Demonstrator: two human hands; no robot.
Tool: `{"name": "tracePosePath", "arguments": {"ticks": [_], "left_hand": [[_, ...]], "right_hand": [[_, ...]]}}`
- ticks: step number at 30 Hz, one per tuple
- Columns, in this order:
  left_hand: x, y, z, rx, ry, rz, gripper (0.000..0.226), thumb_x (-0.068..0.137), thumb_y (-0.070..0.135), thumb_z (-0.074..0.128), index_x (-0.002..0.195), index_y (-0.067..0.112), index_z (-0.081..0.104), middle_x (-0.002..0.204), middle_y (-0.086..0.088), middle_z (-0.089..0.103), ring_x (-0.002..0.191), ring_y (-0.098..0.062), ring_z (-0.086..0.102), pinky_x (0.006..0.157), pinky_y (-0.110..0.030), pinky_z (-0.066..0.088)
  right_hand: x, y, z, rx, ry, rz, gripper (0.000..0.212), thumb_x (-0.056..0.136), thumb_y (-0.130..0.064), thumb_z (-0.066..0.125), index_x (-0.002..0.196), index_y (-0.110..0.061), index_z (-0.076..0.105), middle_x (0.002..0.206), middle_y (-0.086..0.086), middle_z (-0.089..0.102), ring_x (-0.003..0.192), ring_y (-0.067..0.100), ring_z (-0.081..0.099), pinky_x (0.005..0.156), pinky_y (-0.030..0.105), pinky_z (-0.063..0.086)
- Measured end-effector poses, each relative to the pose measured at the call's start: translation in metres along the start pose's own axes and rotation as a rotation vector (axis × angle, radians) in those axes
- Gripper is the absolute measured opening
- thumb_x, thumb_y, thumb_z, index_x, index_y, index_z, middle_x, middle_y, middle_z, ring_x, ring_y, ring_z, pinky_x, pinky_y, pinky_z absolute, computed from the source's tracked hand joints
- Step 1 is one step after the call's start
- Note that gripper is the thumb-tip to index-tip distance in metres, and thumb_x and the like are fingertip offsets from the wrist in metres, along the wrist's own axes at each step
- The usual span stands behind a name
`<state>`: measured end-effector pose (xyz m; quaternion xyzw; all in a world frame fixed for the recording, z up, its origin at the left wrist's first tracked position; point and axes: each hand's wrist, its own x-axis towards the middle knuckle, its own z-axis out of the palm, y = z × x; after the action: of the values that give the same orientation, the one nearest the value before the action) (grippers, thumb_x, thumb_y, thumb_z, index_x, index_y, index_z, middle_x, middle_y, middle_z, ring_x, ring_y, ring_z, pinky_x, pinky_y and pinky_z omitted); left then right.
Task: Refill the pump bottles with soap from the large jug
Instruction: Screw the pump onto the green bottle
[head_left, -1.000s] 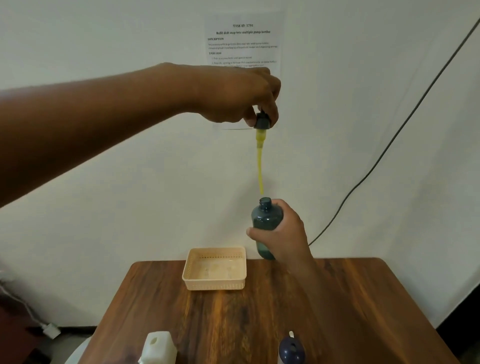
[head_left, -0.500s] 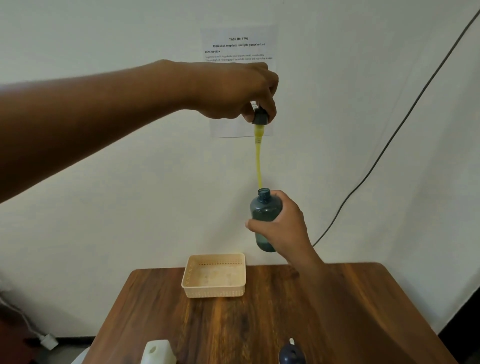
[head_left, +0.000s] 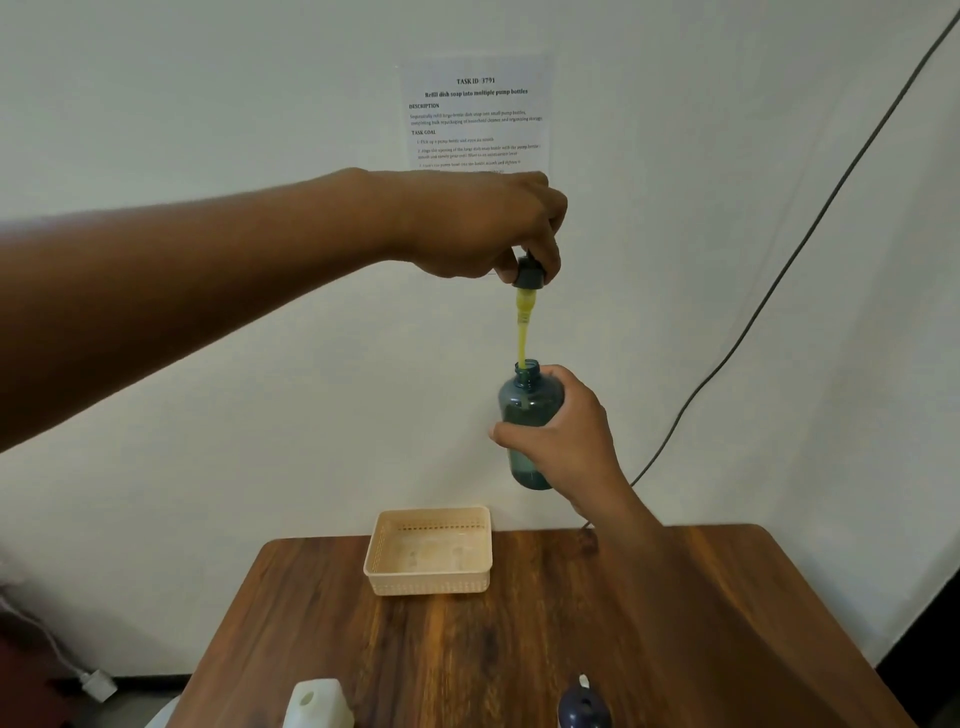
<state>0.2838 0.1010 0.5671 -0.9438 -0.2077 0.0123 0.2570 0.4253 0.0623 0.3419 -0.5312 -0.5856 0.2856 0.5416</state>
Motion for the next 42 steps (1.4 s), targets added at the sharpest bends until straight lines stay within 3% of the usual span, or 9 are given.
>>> {"name": "tracePosePath", "arguments": {"ticks": [4, 15, 26, 29, 31, 33, 35, 38, 42], "left_hand": [[0.000, 0.010, 0.015, 0.009, -0.005, 0.013, 0.041, 0.093, -0.002, 0.062, 0.120, 0.026, 0.072, 0.105, 0.005, 0.049, 0.106, -0.017, 0.045, 0.090, -0.039, 0.050], [-0.003, 0.024, 0.037, -0.029, -0.011, -0.005, 0.042, 0.092, -0.002, 0.064, 0.124, 0.024, 0.072, 0.105, 0.004, 0.051, 0.101, -0.013, 0.041, 0.086, -0.038, 0.050], [-0.001, 0.030, 0.040, -0.004, -0.031, 0.000, 0.034, 0.093, 0.000, 0.061, 0.116, 0.023, 0.073, 0.101, 0.004, 0.050, 0.099, -0.014, 0.042, 0.078, -0.031, 0.045], [0.001, 0.029, 0.039, 0.054, -0.020, -0.034, 0.047, 0.094, 0.009, 0.066, 0.137, 0.028, 0.061, 0.124, 0.002, 0.052, 0.116, -0.018, 0.043, 0.088, -0.035, 0.045], [0.000, 0.027, 0.039, 0.107, 0.012, -0.117, 0.076, 0.091, 0.020, 0.075, 0.156, 0.030, 0.037, 0.151, 0.000, 0.039, 0.137, -0.024, 0.035, 0.104, -0.042, 0.041], [-0.008, 0.029, 0.039, -0.052, 0.135, -0.248, 0.098, 0.085, 0.026, 0.082, 0.162, 0.029, 0.020, 0.162, -0.001, 0.030, 0.146, -0.025, 0.029, 0.114, -0.049, 0.034], [-0.016, 0.034, 0.046, -0.418, 0.336, -0.405, 0.099, 0.082, 0.032, 0.085, 0.160, 0.028, 0.025, 0.157, -0.001, 0.039, 0.140, -0.020, 0.038, 0.116, -0.046, 0.038], [-0.016, 0.052, 0.064, -0.858, 0.560, -0.681, 0.078, 0.078, 0.041, 0.087, 0.142, 0.027, 0.045, 0.125, 0.004, 0.059, 0.107, -0.013, 0.061, 0.092, -0.029, 0.055], [-0.003, 0.070, 0.086, -1.098, 0.669, -0.858, 0.065, 0.071, 0.042, 0.091, 0.124, 0.026, 0.056, 0.101, 0.003, 0.065, 0.086, -0.009, 0.065, 0.073, -0.019, 0.053]], "right_hand": [[0.004, -0.006, -0.002, -0.013, -0.003, -0.009, 0.065, 0.069, -0.032, 0.088, 0.121, -0.039, 0.050, 0.110, -0.023, 0.054, 0.096, 0.003, 0.054, 0.077, 0.022, 0.050], [0.011, -0.018, -0.004, -0.042, 0.016, -0.041, 0.066, 0.071, -0.034, 0.086, 0.119, -0.042, 0.043, 0.110, -0.021, 0.050, 0.091, 0.004, 0.055, 0.074, 0.019, 0.044], [0.015, -0.020, -0.005, -0.063, 0.052, -0.041, 0.063, 0.071, -0.034, 0.087, 0.119, -0.038, 0.045, 0.115, -0.013, 0.054, 0.102, 0.016, 0.057, 0.086, 0.031, 0.051], [0.017, -0.021, -0.007, -0.041, 0.052, -0.030, 0.064, 0.071, -0.034, 0.086, 0.119, -0.039, 0.045, 0.115, -0.014, 0.054, 0.101, 0.015, 0.057, 0.085, 0.030, 0.050], [0.019, -0.022, -0.008, -0.026, 0.058, -0.026, 0.063, 0.071, -0.034, 0.086, 0.119, -0.039, 0.046, 0.114, -0.015, 0.054, 0.099, 0.014, 0.057, 0.084, 0.029, 0.049], [0.021, -0.023, -0.009, -0.021, 0.064, -0.022, 0.063, 0.071, -0.033, 0.087, 0.119, -0.040, 0.046, 0.111, -0.017, 0.054, 0.095, 0.011, 0.057, 0.081, 0.027, 0.049], [0.022, -0.023, -0.011, -0.016, 0.073, -0.022, 0.062, 0.070, -0.033, 0.087, 0.118, -0.040, 0.047, 0.104, -0.024, 0.053, 0.091, 0.006, 0.056, 0.077, 0.023, 0.047], [0.023, -0.023, -0.010, -0.023, 0.081, -0.020, 0.060, 0.072, -0.034, 0.086, 0.116, -0.040, 0.046, 0.102, -0.023, 0.051, 0.087, 0.003, 0.055, 0.073, 0.020, 0.046], [0.025, -0.026, -0.005, -0.037, 0.090, -0.022, 0.063, 0.072, -0.036, 0.087, 0.118, -0.041, 0.044, 0.113, -0.019, 0.050, 0.096, 0.008, 0.053, 0.078, 0.021, 0.044]]}}
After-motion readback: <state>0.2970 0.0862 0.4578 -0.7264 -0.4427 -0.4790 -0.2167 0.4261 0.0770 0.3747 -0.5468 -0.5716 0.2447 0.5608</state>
